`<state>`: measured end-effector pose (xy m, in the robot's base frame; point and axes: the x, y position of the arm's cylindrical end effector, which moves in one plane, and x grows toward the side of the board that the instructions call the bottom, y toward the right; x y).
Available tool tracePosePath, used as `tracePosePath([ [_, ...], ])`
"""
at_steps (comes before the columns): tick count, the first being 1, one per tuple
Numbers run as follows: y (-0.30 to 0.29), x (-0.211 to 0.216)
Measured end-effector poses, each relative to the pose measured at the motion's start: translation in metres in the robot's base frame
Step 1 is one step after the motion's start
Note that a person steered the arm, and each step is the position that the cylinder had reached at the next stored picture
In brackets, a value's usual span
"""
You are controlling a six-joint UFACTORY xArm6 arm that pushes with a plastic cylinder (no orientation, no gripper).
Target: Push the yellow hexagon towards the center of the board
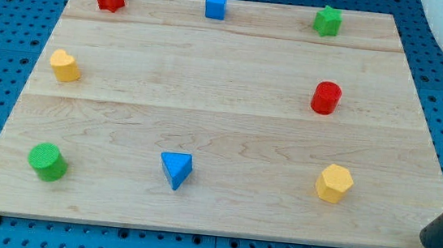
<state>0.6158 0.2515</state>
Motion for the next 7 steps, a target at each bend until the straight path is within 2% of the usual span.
tracePosePath([
  [3, -0.045, -0.061],
  [4, -0.063, -0.064],
  [5, -0.072, -0.041],
  [6, -0.115, -0.037],
  [7, -0.115, -0.064],
])
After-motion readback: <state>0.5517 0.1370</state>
